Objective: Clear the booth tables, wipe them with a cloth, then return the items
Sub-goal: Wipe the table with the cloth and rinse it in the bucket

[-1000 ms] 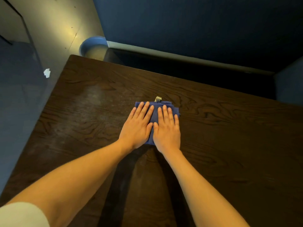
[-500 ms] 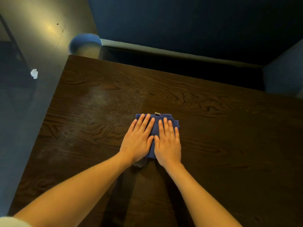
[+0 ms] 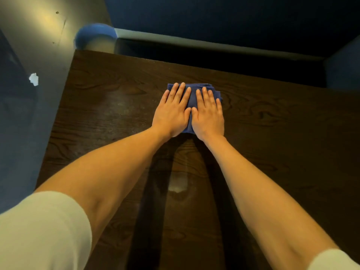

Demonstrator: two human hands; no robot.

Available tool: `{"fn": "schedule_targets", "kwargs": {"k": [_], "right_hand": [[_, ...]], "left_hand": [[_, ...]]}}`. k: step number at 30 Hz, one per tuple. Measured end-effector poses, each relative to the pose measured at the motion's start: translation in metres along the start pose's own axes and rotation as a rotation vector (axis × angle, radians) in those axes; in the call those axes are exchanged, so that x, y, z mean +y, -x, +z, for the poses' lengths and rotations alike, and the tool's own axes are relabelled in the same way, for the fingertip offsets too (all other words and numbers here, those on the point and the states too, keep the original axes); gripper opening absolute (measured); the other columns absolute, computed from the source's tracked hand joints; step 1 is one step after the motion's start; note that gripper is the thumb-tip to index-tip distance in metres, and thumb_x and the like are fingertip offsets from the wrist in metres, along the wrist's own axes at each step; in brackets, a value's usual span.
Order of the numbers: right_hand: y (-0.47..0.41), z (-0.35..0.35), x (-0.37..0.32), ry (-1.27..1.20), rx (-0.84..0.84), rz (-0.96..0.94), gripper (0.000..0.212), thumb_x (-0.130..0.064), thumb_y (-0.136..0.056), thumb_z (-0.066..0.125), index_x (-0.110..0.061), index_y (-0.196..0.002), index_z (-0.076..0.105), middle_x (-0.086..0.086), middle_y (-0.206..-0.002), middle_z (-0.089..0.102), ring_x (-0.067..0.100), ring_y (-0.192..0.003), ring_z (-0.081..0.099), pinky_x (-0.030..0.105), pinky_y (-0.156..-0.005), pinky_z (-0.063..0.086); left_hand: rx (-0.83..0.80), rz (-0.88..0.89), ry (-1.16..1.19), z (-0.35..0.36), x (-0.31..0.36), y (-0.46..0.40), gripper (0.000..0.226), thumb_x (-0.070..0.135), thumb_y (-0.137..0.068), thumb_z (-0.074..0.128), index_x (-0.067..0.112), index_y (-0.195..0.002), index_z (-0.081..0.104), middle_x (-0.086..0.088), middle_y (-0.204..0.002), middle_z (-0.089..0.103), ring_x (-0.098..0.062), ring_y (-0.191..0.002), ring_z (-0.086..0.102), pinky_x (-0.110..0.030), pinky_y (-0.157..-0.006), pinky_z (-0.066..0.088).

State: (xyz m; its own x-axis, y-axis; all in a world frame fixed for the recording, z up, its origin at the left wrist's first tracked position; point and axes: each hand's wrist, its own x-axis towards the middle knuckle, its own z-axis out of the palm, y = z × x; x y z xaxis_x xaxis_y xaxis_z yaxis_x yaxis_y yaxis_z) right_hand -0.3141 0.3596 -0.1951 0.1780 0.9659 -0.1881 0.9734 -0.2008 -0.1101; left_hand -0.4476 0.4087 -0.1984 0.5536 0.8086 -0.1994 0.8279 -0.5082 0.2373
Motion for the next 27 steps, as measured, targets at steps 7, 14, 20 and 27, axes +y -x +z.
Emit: {"fn": "schedule_targets", "kwargs": {"k": [7, 14, 20, 27], "right_hand": [[0.028, 0.001, -0.006, -0.024, -0.040, -0.014, 0.059, -0.036, -0.108, 0.023, -0.016, -0.160, 0.003, 0.003, -0.168, -0.001, 0.018, -0.155, -0.004, 0.039, -0.126, -0.001], [0.106, 0.012, -0.014, -0.030, -0.099, -0.041, 0.060, -0.038, -0.108, 0.022, -0.018, -0.160, 0.000, 0.001, -0.168, -0.004, 0.017, -0.154, -0.006, 0.040, -0.126, -0.001], [0.176, 0.022, -0.018, -0.055, -0.116, -0.084, 0.060, -0.038, -0.108, 0.023, -0.017, -0.159, 0.000, 0.001, -0.168, -0.003, 0.018, -0.154, -0.006, 0.040, -0.126, -0.001], [0.248, 0.034, -0.021, -0.098, -0.117, -0.119, 0.060, -0.038, -0.108, 0.024, -0.018, -0.159, 0.000, 0.002, -0.168, -0.001, 0.018, -0.154, -0.005, 0.041, -0.126, 0.001]], "left_hand": [[-0.014, -0.013, 0.030, 0.007, 0.005, 0.030, 0.063, 0.042, -0.108, 0.021, 0.014, -0.161, -0.001, -0.009, -0.169, -0.005, -0.023, -0.156, -0.010, -0.040, -0.127, -0.004], [-0.046, -0.026, 0.027, 0.023, 0.020, 0.107, 0.063, 0.042, -0.107, 0.020, 0.017, -0.161, -0.003, -0.006, -0.169, -0.005, -0.020, -0.155, -0.010, -0.037, -0.125, -0.007], [-0.067, -0.063, 0.022, 0.038, 0.041, 0.176, 0.062, 0.041, -0.108, 0.020, 0.018, -0.159, -0.005, -0.004, -0.169, -0.007, -0.016, -0.154, -0.013, -0.035, -0.123, -0.009], [-0.060, -0.067, 0.041, 0.058, 0.059, 0.247, 0.058, 0.041, -0.108, 0.018, 0.022, -0.156, -0.009, -0.003, -0.168, -0.006, -0.014, -0.152, -0.015, -0.034, -0.123, -0.010]]}}
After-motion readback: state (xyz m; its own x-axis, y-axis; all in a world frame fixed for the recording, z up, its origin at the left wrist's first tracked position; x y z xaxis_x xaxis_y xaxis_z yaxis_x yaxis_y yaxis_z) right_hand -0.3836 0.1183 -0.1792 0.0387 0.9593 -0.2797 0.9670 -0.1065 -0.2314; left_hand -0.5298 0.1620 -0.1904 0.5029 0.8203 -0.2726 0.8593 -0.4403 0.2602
